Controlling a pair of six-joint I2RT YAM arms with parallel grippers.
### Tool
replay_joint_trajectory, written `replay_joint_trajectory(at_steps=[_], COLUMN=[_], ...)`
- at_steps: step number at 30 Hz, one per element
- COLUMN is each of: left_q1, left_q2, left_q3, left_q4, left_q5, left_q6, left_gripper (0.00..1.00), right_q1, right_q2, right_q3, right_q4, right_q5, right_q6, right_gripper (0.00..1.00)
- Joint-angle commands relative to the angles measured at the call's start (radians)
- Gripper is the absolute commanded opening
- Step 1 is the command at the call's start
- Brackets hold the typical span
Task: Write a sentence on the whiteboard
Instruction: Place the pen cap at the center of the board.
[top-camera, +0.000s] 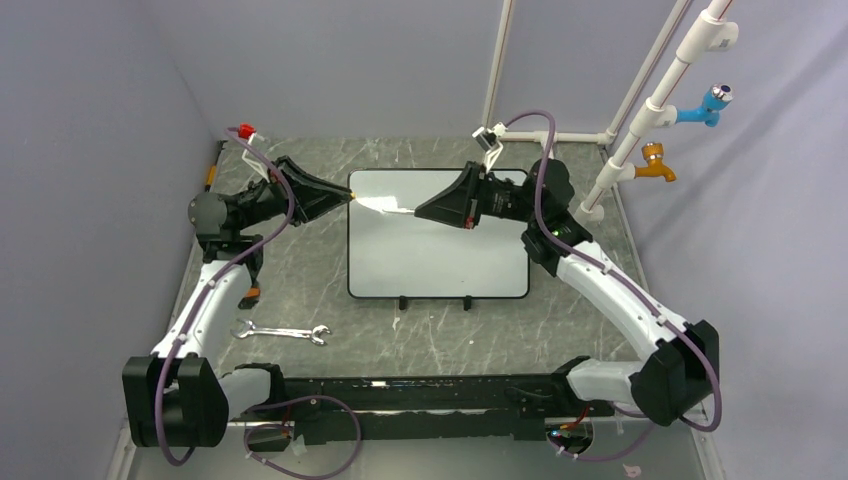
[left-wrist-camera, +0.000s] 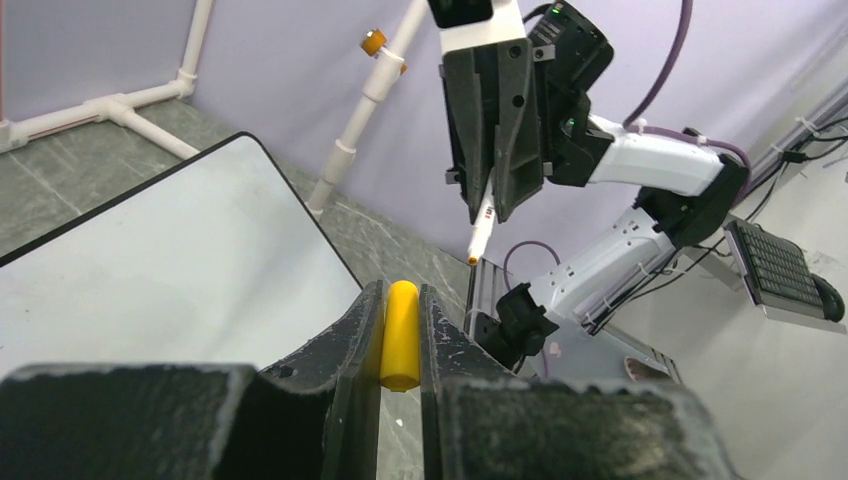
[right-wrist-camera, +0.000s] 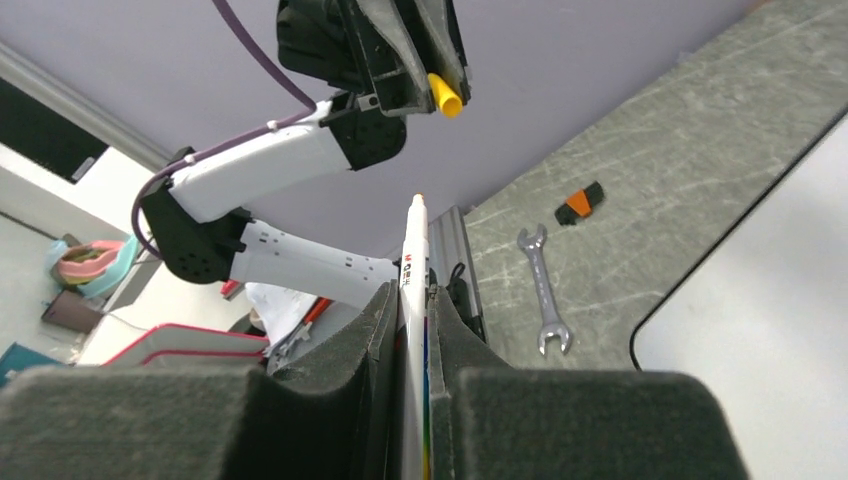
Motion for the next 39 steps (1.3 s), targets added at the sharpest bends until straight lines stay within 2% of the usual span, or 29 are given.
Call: replay_joint_trajectory(at_steps=[1, 2, 5, 7, 11, 19, 23, 26, 30, 39], left_q1=[0.01, 0.01, 0.006, -0.003, -0.003, -0.013, -0.037, -0.108, -0.189, -0.298], left_q2=[-0.032, -0.047, -0.101, -0.126, -0.165, -0.271, -0.303, -0.304, -0.272, -0.158], left_q3=[0.033, 0.043, 0.098, 0.135, 0.125, 0.043, -0.042, -0.114, -0.171, -0.267], left_q4=[-0.14, -0.224, -0.619, -0.803, -0.96, -1.261, -1.309, -1.322, -1.299, -1.225], left_q5=[-0.038, -0.055, -0.162, -0.255, -0.395, -0.721, -0.841, -0.996, -1.109, -1.25], left_q6=[0.141, 0.209, 0.459, 0.591, 0.671, 0.751, 0.729, 0.713, 0.675, 0.669], left_gripper=[0.0, 0.0, 0.0, 0.0, 0.0, 0.0, 0.0, 0.0, 0.0, 0.0], right_q1=[-0.017, -0.017, -0.018, -0.017, -0.018, -0.017, -0.017, -0.018, -0.017, -0.017], right_q2=[-0.096, -0.115, -0.17, -0.203, -0.248, -0.291, -0.311, -0.325, -0.339, -0.365], right_q3=[-0.001, 0.002, -0.009, -0.019, -0.027, -0.065, -0.08, -0.094, -0.111, -0.119], right_q4=[-0.162, -0.211, -0.3, -0.342, -0.433, -0.48, -0.5, -0.516, -0.536, -0.597], right_q5=[0.054, 0.082, 0.141, 0.166, 0.218, 0.235, 0.262, 0.283, 0.299, 0.33], right_q6=[-0.123, -0.156, -0.218, -0.241, -0.284, -0.309, -0.324, -0.332, -0.34, -0.372], right_gripper=[0.0, 0.0, 0.0, 0.0, 0.0, 0.0, 0.0, 0.0, 0.0, 0.0])
